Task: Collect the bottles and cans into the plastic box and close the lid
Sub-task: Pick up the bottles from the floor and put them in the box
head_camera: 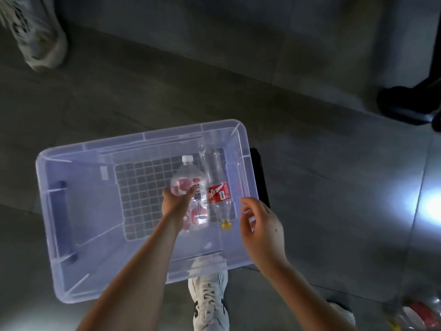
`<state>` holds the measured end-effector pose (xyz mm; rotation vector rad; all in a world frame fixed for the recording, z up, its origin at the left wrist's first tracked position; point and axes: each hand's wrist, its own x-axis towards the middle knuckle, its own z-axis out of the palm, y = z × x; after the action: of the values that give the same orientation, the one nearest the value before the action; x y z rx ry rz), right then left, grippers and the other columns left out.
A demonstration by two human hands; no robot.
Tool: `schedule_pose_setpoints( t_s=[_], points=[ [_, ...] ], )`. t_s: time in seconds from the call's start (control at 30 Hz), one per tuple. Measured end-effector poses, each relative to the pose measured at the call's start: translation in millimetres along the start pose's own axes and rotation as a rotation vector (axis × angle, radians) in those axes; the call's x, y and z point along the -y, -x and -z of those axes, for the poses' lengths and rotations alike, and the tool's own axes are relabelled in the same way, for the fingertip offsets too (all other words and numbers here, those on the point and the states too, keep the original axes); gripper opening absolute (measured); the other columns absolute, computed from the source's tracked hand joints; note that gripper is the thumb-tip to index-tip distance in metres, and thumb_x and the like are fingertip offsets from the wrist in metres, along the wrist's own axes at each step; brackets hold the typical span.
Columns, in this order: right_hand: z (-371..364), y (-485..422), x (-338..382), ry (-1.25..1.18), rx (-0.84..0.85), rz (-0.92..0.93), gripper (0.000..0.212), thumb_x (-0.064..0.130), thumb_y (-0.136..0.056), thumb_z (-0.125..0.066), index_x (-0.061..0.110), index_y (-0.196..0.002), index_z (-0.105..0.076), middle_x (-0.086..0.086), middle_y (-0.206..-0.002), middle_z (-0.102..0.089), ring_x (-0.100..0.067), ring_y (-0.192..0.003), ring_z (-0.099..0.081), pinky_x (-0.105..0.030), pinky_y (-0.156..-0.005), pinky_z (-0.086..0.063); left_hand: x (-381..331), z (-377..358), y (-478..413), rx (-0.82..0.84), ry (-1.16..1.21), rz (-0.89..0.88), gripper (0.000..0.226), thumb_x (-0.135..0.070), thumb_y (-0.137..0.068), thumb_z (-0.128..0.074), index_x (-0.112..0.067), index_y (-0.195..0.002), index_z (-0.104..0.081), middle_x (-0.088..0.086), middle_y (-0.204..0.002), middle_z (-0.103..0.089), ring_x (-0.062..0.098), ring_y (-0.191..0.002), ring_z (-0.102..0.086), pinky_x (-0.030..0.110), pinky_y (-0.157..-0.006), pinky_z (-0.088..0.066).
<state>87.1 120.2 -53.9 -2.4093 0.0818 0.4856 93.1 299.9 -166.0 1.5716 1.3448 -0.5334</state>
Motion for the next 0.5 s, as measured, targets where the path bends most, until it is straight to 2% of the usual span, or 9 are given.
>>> schedule_pose_setpoints(
  t_s=[0.1,0.2,0.27,0.33,0.43,0.5],
  points=[
    [5.1,-0.5,-2.1,-0.036,0.02,0.013,0.024,0.006,-0.085,-0.054,0.013,-0.106,-0.062,0.001,-0.091,-0.068,-0.003,-0.071,-0.054,-0.026,-0.061,-0.051,0.7,0.6,3.4,0.02,-0.034,-0.028,0.049,-0.036,-0.075,-0.07,-0.011,-0.115,-0.056,0.01,-0.107,-0.068,0.028,-0.086,-0.064,0.031,-0.066,-0.049],
    [24.4,10.6,1.9,-0.068,0.023,-0.041,0.024,0.004,-0.086,-0.054,0.013,-0.107,-0.062,0.001,-0.097,-0.067,-0.001,-0.075,-0.054,-0.012,-0.061,-0.042,-10.4,13.5,31.8,-0.008,-0.163,-0.105,0.046,-0.034,-0.08,-0.065,-0.013,-0.119,-0.054,0.007,-0.108,-0.066,0.03,-0.092,-0.062,0.031,-0.064,-0.041],
    [45.5,23.7,3.3,-0.09,-0.002,-0.124,0.025,0.005,-0.086,-0.054,0.013,-0.108,-0.061,0.001,-0.096,-0.067,-0.008,-0.078,-0.059,-0.006,-0.062,-0.036,-23.9,19.5,59.4,0.0,-0.225,-0.185,0.04,-0.03,-0.083,-0.062,-0.012,-0.118,-0.056,0.007,-0.11,-0.066,0.03,-0.089,-0.062,0.029,-0.061,-0.039],
    [70.4,40.1,1.0,-0.126,-0.041,-0.228,0.025,0.006,-0.087,-0.054,0.014,-0.11,-0.061,0.001,-0.096,-0.067,-0.01,-0.081,-0.06,-0.012,-0.064,-0.04,-43.1,19.5,96.8,0.019,-0.249,-0.265,0.033,-0.024,-0.084,-0.061,-0.01,-0.114,-0.058,0.0,-0.104,-0.063,0.024,-0.086,-0.059,0.029,-0.067,-0.041],
    [109.0,69.6,-15.6,-0.194,-0.118,-0.392,0.024,0.008,-0.087,-0.054,0.016,-0.109,-0.06,-0.002,-0.099,-0.069,-0.016,-0.088,-0.064,-0.03,-0.076,-0.049,-66.0,4.8,159.7,0.036,-0.331,-0.415,0.025,-0.023,-0.083,-0.063,-0.011,-0.105,-0.062,0.0,-0.099,-0.063,0.023,-0.093,-0.06,0.031,-0.078,-0.044],
    [134.1,91.9,-35.0,-0.217,-0.161,-0.49,0.024,0.008,-0.087,-0.054,0.017,-0.109,-0.06,-0.003,-0.099,-0.069,-0.018,-0.089,-0.063,-0.03,-0.077,-0.047,-72.9,-14.9,200.5,0.103,-0.359,-0.481,0.02,-0.019,-0.081,-0.065,-0.01,-0.099,-0.064,0.003,-0.094,-0.064,0.026,-0.095,-0.062,0.032,-0.081,-0.046]
  ],
)
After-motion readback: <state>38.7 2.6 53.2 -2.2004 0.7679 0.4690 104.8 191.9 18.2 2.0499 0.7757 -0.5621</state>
